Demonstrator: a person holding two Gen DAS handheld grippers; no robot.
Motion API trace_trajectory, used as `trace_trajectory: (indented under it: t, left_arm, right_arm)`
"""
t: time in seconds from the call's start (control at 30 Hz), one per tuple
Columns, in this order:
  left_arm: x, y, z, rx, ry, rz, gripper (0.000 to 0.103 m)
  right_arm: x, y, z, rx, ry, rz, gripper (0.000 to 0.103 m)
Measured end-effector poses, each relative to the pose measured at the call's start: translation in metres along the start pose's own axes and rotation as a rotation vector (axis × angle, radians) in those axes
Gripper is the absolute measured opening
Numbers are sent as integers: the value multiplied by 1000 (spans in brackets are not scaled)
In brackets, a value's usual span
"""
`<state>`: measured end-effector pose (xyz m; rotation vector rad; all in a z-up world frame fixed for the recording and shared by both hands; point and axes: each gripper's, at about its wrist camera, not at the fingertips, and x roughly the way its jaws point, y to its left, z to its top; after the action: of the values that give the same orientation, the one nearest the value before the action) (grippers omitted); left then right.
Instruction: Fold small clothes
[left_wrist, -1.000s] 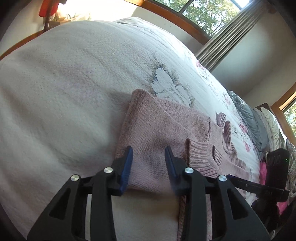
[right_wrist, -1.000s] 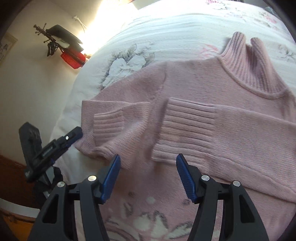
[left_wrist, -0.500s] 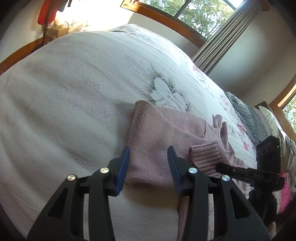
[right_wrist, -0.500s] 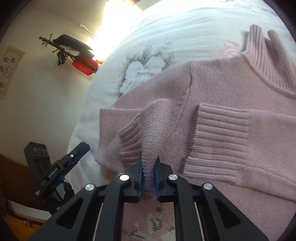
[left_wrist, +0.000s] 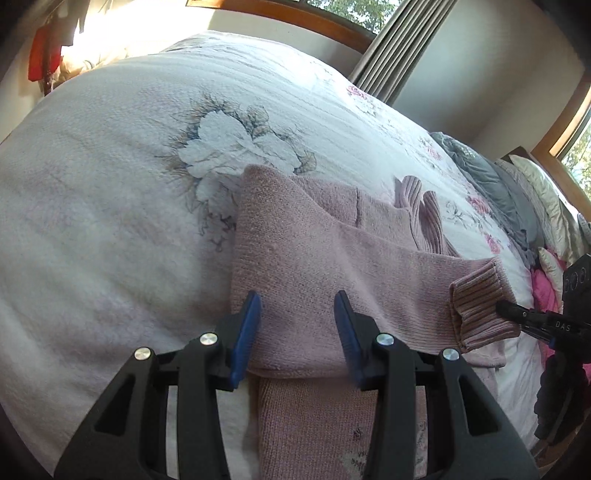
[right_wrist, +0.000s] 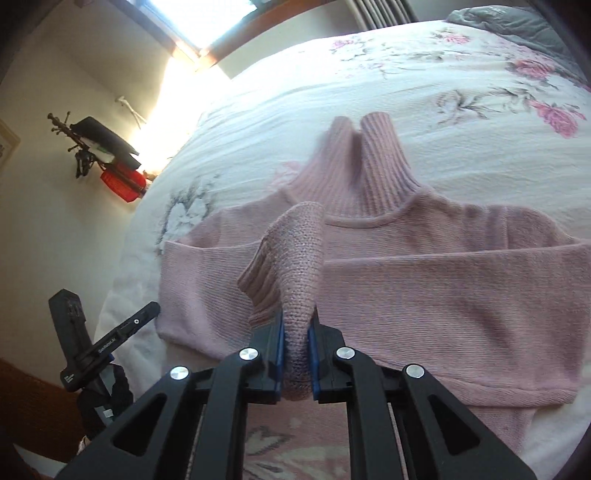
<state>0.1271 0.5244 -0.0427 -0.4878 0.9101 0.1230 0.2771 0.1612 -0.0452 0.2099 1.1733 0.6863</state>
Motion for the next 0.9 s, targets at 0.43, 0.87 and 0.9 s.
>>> trace_trajectory:
  t: [0.43,0.87,0.9]
  left_arm:
    - [8,-21,2,110,31,119,41]
    - [36,-54,7,125,98,76,43]
    - [41,-49,5,110,108,74,43]
  right_arm:
    - [30,-22,-19,-79,27,-257,33]
    - [90,49,-29,-266,162,-389,52]
    - [94,48,-30,-272,161,-399,52]
